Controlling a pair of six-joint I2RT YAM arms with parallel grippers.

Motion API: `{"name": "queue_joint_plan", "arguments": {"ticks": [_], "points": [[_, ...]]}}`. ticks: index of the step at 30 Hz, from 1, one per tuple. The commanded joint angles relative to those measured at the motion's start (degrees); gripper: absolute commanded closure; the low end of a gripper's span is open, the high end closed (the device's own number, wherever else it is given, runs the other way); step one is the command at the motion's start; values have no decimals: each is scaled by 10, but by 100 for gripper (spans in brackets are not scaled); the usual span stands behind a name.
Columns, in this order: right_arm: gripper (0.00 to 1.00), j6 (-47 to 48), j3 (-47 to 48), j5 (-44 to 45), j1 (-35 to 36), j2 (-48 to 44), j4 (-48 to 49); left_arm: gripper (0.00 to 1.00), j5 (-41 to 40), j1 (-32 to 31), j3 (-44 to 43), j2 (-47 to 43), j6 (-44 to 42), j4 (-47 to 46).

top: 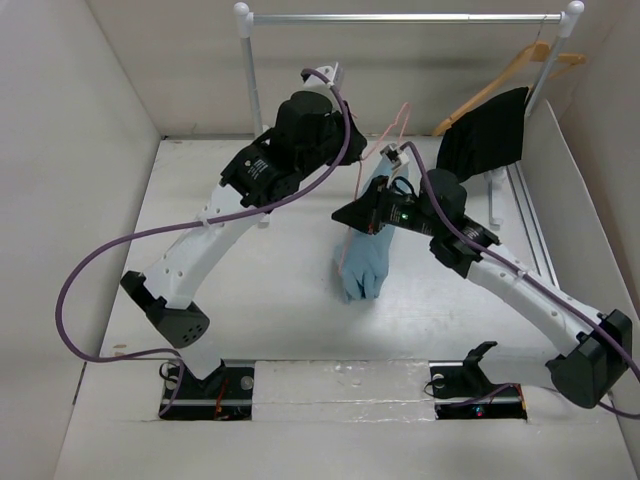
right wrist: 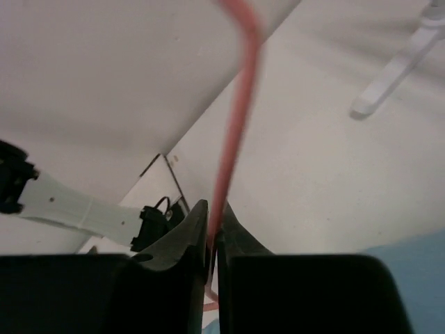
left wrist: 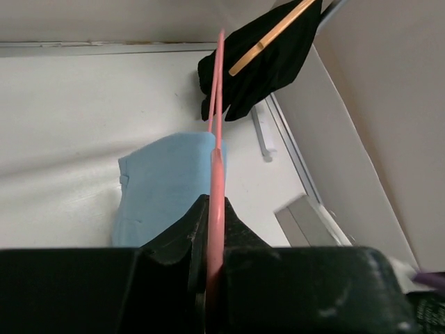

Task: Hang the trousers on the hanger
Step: Place trousers on hanger, then hang the hanger with trousers onto the clothesline

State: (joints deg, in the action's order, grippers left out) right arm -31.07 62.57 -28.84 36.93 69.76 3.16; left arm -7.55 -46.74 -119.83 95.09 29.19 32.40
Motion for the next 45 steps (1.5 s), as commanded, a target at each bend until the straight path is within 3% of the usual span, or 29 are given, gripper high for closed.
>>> {"name": "queue_joint_plan", "arguments": {"ticks": [1, 2, 6, 7, 8, 12, 13, 17, 23, 32, 37, 45], "points": [[94, -25, -8, 19, 0, -12, 78, 100, 5, 0, -1, -44, 16, -96], [100, -34, -6, 19, 0, -14, 81, 100, 4, 0, 3, -46, 15, -97], [100, -75, 7, 0, -25, -13, 116, 97, 40, 27, 37, -56, 22, -127], [100, -82, 25, -7, -35, -9, 121, 75, 42, 36, 43, -64, 19, -133], [100, -93, 36, -20, -45, -5, 127, 63, 38, 36, 47, -77, 13, -142], [100, -111, 112, -53, -95, 49, 135, 34, -8, 36, 17, -102, -24, -139], [100, -121, 142, -62, -111, 74, 147, 2, -19, 36, 1, -108, -35, -130], [100, -138, 211, -77, -143, 132, 170, 1, -42, 36, 1, -143, -46, -130], [100, -226, 322, -84, -203, 251, 253, 1, -54, 36, 110, -203, -25, -132], [100, -247, 506, -63, -293, 358, 185, 1, -48, 36, 287, -274, 32, -128], [100, -249, 543, -53, -331, 389, 155, 1, -45, 36, 304, -278, 39, -129], [100, -268, 498, -50, -401, 386, 166, 1, -40, 36, 314, -271, 37, -131]]}}
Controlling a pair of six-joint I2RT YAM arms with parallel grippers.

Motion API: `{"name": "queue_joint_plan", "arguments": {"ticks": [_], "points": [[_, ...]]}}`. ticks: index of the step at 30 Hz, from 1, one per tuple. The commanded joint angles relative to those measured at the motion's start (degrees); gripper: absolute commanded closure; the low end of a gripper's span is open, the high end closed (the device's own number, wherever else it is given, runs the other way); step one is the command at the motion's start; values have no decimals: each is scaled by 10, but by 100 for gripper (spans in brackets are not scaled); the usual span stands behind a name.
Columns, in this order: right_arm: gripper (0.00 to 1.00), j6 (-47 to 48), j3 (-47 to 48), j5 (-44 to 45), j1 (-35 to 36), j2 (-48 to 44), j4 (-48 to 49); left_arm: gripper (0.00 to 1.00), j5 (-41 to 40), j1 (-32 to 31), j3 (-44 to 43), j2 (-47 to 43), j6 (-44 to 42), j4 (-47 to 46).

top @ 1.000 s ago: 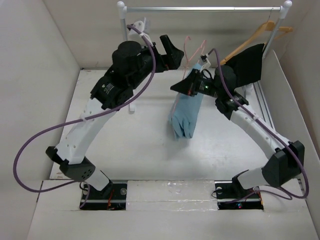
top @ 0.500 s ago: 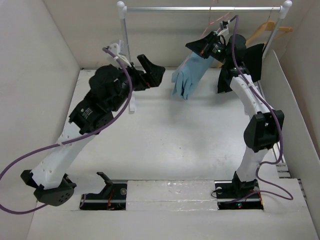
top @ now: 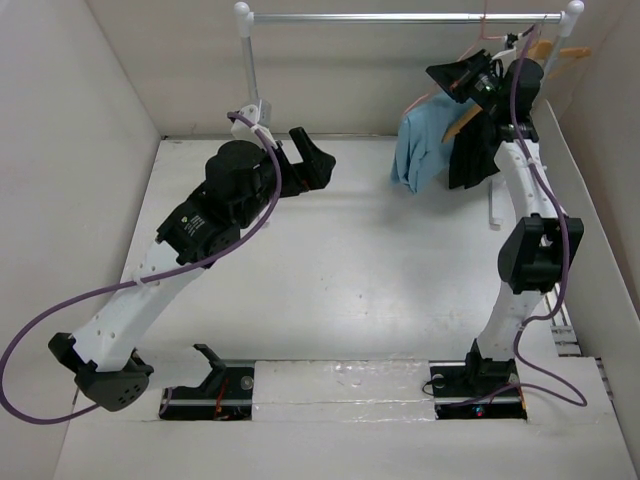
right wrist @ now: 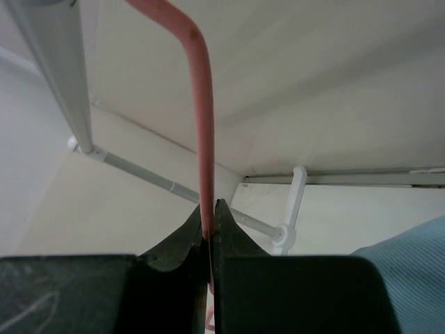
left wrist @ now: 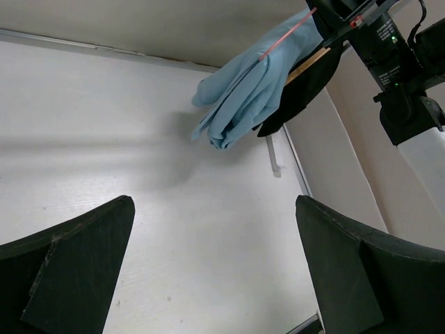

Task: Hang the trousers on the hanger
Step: Hang the hanger with trousers onto the clothesline

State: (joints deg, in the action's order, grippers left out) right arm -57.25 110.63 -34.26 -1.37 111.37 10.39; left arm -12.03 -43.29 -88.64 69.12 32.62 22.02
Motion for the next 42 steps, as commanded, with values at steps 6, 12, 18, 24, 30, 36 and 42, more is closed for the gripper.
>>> {"name": "queue_joint_plan", "arguments": {"ticks": [6, 12, 18, 24, 30, 36, 42], "points": [[100, -8, -37, 3, -40, -41, 101, 1, 7, 1, 7, -7, 1, -29], [96, 8, -99, 2, -50, -68, 105, 1, 5, 1, 13, -4, 3, -28], [29, 56, -94, -16, -50, -106, 93, 1, -4, 1, 1, 7, -1, -18], [0, 158, -71, 9, -37, -190, -1, 1, -1, 1, -45, 44, -13, 1], [0, 245, -200, 99, -20, -333, -95, 1, 26, 1, -73, 78, -23, 0], [0, 296, -385, 190, -13, -453, -143, 1, 61, 1, -94, 99, -40, -24], [0, 366, -394, 192, -25, -471, -188, 1, 80, 1, -131, 138, -45, -7]]}}
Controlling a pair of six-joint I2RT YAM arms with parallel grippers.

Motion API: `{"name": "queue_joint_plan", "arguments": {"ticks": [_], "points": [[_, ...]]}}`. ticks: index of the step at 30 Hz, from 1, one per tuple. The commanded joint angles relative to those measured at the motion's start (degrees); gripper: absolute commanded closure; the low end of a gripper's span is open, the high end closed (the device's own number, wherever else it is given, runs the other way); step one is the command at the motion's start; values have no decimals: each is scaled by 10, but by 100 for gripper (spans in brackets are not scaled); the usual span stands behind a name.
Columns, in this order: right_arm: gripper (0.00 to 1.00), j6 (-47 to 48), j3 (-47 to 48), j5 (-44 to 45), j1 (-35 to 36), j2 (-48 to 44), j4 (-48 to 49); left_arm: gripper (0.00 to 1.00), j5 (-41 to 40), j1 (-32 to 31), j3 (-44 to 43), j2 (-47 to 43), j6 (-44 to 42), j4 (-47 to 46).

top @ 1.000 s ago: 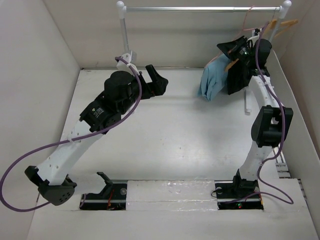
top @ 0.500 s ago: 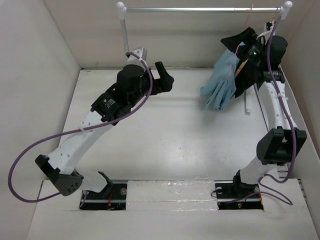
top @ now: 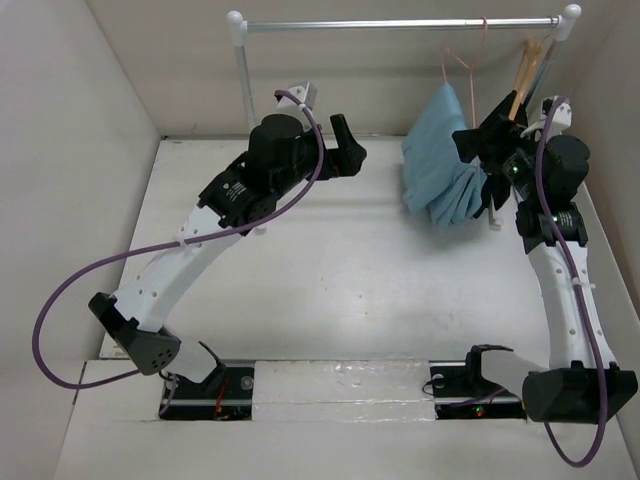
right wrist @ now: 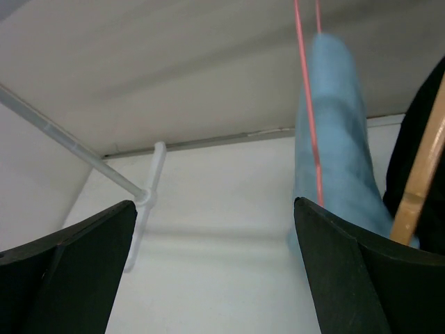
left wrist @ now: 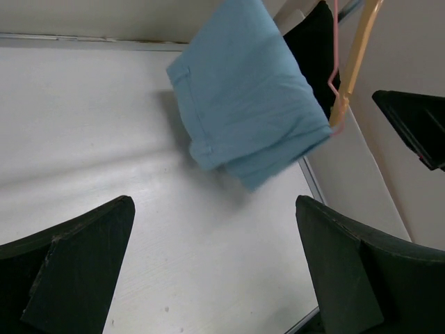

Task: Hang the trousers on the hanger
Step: Hang the hanger with trousers onto the clothesline

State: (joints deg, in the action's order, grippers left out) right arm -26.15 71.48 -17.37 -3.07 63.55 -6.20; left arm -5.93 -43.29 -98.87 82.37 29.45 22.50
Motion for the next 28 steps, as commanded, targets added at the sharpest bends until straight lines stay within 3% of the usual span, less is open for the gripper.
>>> {"name": "queue_joint_plan", "arguments": {"ticks": [1, 7, 11, 17, 18, 22, 25, 28], "points": [[0, 67, 6, 22, -8, 5, -29, 1, 21, 1, -30, 7, -13, -11], [0, 137, 31, 27, -8, -38, -85, 1, 9, 1, -27, 3, -18, -10], [0, 155, -7, 6, 10, -101, -133, 1, -32, 1, -8, -12, -19, 5], [0, 173, -135, -14, 96, -235, -221, 1, -73, 12, 112, -84, 1, 15], [0, 181, -198, -2, 101, -270, -261, 1, -79, 12, 163, -101, 12, 16], [0, 189, -264, 23, 107, -337, -348, 1, -66, 12, 237, -139, 33, 10], [0, 189, -276, 52, 107, -367, -365, 1, -31, 12, 303, -160, 54, -15], [0, 191, -251, 58, 107, -338, -335, 1, -5, 12, 329, -172, 59, -58]]}}
